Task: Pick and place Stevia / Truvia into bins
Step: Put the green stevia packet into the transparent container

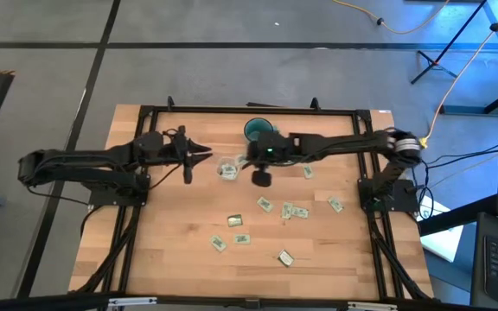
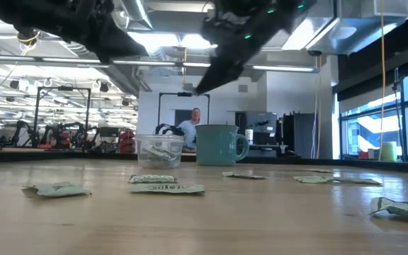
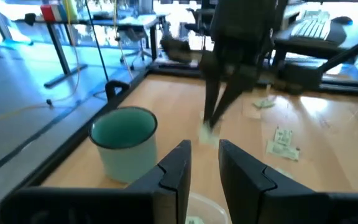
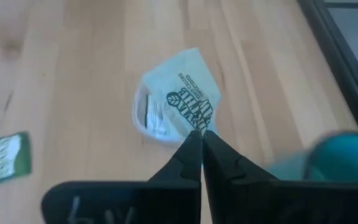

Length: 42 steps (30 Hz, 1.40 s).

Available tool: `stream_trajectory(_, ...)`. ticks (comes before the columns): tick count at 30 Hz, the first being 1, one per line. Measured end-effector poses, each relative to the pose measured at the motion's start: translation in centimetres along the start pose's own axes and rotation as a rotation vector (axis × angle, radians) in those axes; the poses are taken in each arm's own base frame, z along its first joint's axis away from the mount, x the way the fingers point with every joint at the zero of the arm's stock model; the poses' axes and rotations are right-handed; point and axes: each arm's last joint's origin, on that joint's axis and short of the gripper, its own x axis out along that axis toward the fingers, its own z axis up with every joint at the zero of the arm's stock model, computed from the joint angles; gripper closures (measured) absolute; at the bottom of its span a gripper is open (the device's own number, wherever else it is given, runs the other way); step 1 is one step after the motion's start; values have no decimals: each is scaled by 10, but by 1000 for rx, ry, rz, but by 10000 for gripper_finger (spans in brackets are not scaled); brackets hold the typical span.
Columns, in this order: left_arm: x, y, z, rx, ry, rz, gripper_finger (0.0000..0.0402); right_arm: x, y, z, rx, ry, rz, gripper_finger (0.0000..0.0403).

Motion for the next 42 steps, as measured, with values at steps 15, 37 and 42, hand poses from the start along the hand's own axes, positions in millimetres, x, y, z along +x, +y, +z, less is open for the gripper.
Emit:
stream_trajectory(15, -11, 0, 3, 5, -12, 0, 325, 89, 7, -1, -52, 128, 13, 399)
stream_trajectory(37, -12, -13, -5, 46, 64, -186, 325, 40, 14, 2, -15, 198, 26, 293)
stream_trajectory(42, -14, -25, -6, 74, 66, -263, 325, -10, 30, -20, 71, 183, 16, 293)
